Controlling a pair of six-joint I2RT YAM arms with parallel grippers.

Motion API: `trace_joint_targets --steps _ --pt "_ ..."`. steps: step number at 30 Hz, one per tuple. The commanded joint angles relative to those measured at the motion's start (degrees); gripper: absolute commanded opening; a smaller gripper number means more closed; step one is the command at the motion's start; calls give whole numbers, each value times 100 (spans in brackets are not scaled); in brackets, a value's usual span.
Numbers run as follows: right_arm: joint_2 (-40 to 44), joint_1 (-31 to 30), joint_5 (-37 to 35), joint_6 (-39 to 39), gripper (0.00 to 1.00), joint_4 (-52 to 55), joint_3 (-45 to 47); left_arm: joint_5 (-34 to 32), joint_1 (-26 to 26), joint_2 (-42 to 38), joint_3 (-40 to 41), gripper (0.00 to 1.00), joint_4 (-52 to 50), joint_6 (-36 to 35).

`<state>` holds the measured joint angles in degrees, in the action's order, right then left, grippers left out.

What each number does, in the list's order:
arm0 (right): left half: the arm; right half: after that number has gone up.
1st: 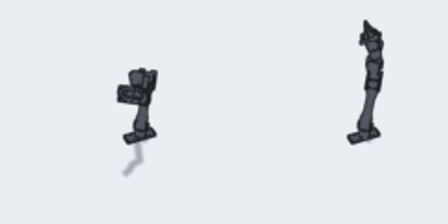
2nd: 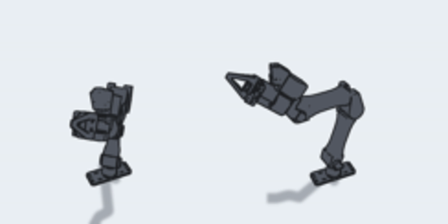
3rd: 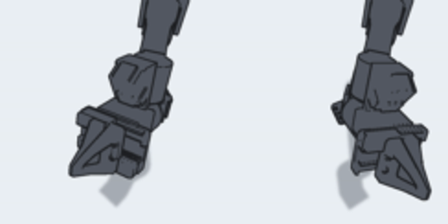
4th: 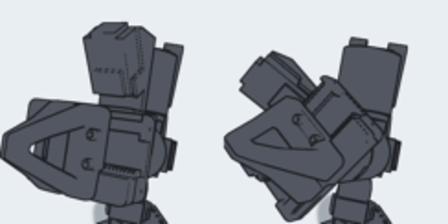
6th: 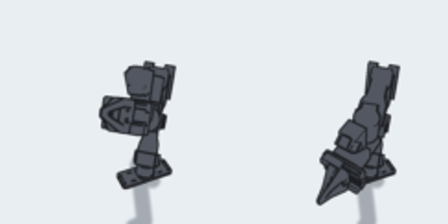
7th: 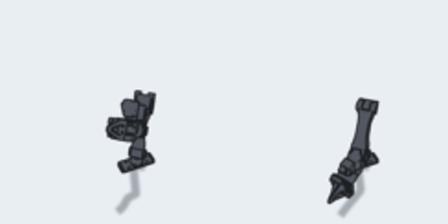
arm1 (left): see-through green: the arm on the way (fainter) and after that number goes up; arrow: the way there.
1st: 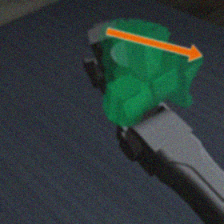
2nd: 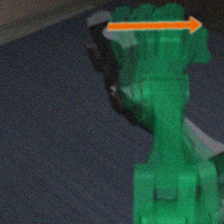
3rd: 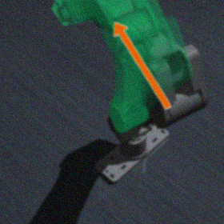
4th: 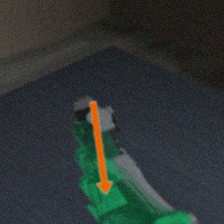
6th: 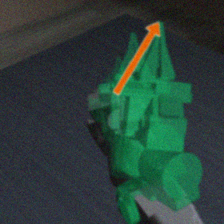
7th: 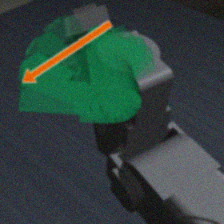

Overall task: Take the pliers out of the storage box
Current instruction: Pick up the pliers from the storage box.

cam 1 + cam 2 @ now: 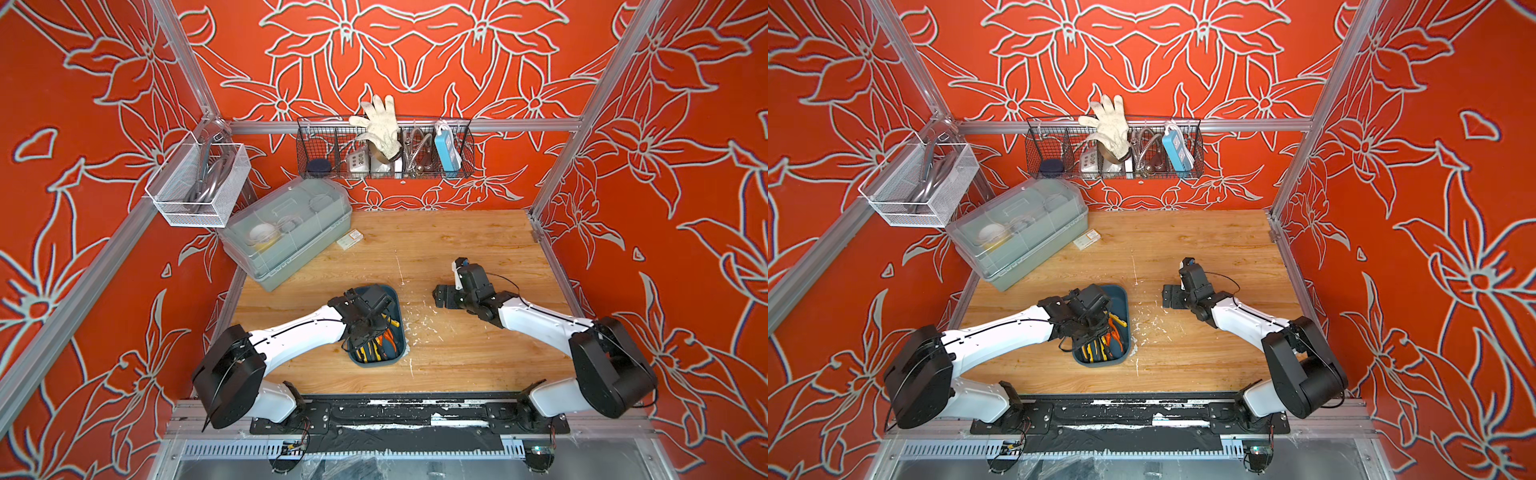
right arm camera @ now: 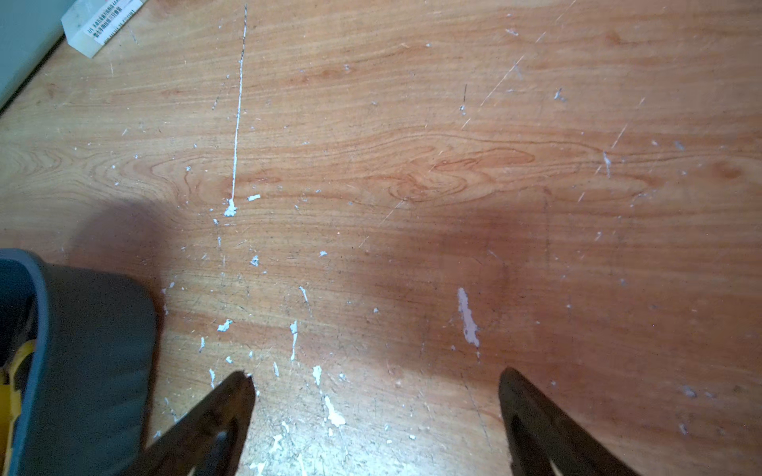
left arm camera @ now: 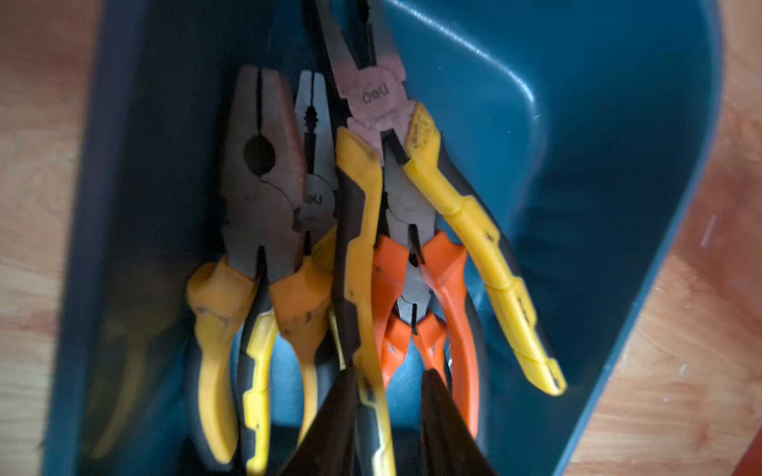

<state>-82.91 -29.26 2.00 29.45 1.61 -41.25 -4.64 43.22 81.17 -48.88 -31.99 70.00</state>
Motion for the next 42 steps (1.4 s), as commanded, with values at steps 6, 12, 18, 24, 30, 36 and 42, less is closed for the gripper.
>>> trace_joint_targets --steps 6,12,18,24,30,36,42 --pt "-128 -32 -77 25 96 190 -210 157 39 405 -28 30 105 5" --pt "-113 -31 -70 17 96 198 -210 100 39 361 -34 5 71 -12" --pt "-86 -33 -51 -1 95 200 -209 -124 37 146 -183 0 -187 -335" --pt "-24 -33 -34 -1 95 152 -167 -960 41 -381 -868 0 -853 -1455" --pt "-22 -34 43 -14 95 80 -140 -1127 37 -627 -934 0 -112 -2488" --pt "196 -32 452 77 95 -258 58 -441 37 -913 345 0 2716 -3803" --pt "807 -34 1466 333 95 -1164 569 -333 41 -1213 1086 0 3868 -4191"
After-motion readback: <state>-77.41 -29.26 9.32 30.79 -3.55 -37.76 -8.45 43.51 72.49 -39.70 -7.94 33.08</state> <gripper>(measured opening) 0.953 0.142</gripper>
